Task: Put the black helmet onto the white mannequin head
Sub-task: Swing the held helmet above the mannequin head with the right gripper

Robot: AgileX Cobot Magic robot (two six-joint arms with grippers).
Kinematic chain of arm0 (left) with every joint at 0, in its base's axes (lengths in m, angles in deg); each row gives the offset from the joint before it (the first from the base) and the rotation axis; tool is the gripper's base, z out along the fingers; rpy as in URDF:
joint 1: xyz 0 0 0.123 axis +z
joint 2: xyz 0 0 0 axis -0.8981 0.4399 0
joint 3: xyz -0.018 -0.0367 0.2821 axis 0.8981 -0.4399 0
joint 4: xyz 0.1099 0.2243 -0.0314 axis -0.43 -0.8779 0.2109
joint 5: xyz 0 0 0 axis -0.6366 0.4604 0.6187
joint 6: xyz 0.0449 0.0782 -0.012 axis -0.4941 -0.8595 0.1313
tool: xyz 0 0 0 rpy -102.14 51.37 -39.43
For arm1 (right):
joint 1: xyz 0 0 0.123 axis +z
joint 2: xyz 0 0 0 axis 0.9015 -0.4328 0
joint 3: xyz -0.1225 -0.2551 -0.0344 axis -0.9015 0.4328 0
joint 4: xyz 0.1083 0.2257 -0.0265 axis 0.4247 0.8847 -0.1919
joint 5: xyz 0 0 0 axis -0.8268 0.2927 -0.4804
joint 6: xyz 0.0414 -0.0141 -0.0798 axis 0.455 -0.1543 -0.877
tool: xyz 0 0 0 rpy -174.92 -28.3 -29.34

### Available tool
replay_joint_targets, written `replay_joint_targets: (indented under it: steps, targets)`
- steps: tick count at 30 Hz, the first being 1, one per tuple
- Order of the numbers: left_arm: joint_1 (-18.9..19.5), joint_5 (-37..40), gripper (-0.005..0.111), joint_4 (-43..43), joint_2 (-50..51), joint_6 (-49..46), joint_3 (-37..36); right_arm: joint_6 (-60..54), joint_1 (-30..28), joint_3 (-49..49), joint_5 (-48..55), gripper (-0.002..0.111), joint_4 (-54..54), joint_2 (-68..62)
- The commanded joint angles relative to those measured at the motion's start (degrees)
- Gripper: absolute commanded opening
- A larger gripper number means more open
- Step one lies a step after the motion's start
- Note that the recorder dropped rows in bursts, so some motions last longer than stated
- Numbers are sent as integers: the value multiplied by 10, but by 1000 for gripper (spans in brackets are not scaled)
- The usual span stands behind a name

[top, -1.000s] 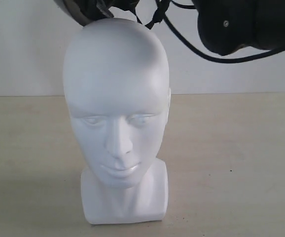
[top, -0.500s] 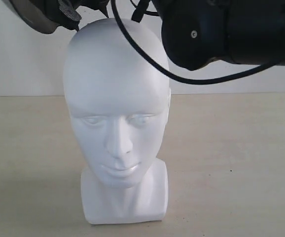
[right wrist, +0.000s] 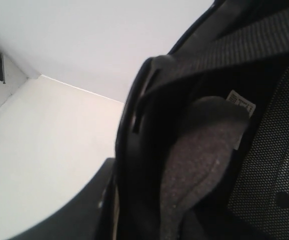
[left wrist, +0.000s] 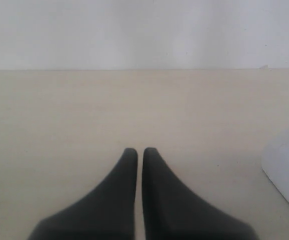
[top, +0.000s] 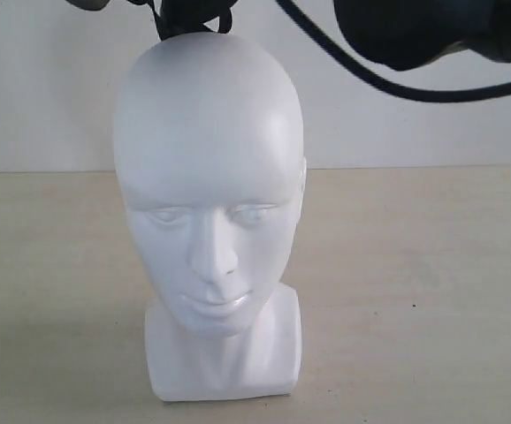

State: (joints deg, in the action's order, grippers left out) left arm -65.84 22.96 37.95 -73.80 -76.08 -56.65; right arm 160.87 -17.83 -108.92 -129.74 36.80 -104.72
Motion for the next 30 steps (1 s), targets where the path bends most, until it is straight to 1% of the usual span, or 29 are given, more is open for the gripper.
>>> replay_joint_targets:
  steps: [1,4,7,10,16,24,30]
  targets:
    - [2,0,4,3,-2,-1,-2,-17,26,-14,-34,0,6,13]
    - [2,0,4,3,-2,-1,-2,-8,28,-12,-44,0,8,13]
    - [2,0,4,3,-2,-1,-2,-6,48,9,-72,0,29,13]
    - [2,0,4,3,-2,-1,-2,1,49,25,-102,0,30,13]
    - [2,0,4,3,-2,-1,-2,22,67,42,-116,0,39,15]
    - [2,0,4,3,-2,-1,-2,22,67,48,-114,0,34,26]
    - [2,0,4,3,-2,-1,-2,-3,67,84,-95,0,43,63]
